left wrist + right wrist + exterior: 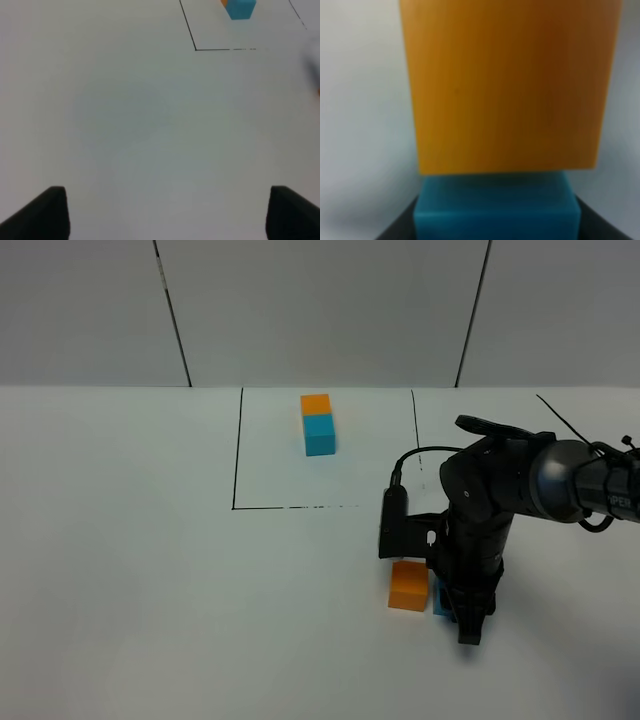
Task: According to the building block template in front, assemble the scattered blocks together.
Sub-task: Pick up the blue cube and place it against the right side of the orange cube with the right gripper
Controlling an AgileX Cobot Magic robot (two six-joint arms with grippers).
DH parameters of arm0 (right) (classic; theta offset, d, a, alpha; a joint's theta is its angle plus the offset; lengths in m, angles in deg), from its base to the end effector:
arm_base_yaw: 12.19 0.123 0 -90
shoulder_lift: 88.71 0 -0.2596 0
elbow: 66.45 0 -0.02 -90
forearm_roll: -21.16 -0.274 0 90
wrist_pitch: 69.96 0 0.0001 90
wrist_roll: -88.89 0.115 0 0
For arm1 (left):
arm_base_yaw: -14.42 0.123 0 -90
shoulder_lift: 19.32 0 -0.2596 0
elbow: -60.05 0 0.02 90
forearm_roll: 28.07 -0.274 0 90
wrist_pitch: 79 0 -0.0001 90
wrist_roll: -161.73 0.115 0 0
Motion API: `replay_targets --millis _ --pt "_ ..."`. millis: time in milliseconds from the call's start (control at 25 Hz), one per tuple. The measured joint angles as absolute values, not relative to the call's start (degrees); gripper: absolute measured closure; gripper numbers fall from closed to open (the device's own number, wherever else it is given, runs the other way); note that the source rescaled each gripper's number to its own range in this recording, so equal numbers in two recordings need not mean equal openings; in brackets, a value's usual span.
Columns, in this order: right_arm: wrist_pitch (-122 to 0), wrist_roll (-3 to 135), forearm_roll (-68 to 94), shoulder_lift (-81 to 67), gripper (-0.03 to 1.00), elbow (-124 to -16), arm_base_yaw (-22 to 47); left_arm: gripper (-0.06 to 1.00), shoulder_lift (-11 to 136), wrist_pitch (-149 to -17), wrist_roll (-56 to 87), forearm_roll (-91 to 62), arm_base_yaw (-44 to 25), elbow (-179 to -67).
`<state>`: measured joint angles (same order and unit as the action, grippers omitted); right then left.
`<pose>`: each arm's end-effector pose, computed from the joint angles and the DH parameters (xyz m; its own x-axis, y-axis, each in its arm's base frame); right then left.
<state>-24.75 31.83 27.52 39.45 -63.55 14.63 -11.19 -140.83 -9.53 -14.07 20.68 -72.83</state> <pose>0.3502 0.1669 0.0478 -0.0329 -0.9988 0.0365 -0.9948 0.0292 -0.0973 0.0597 -0.0181 0.2824 -0.4381 -0.0133 -0.8988 0.0990 0.9931 -0.0629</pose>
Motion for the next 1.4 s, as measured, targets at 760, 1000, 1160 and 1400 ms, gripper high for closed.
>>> replay_targets --millis 760,1000,1160,1400 --pt "-21.96 31.60 27.52 40.82 0.96 -65.91 14.74 0.27 -11.19 -140.83 -9.53 -14.09 20.68 -72.83" --pt "-21.94 31.47 27.52 40.92 0.96 -65.97 14.74 0.27 -11.19 -140.83 -9.53 -14.09 20.68 -72.83" --pt "-21.89 31.43 27.52 40.92 0.96 -65.97 14.74 0.27 -11.19 -140.83 -9.53 -14.09 20.68 -72.83" --pt "-21.89 31.43 27.52 40.92 0.96 -65.97 14.74 0.27 -11.19 -140.83 -9.53 -14.09 20.68 -72.83"
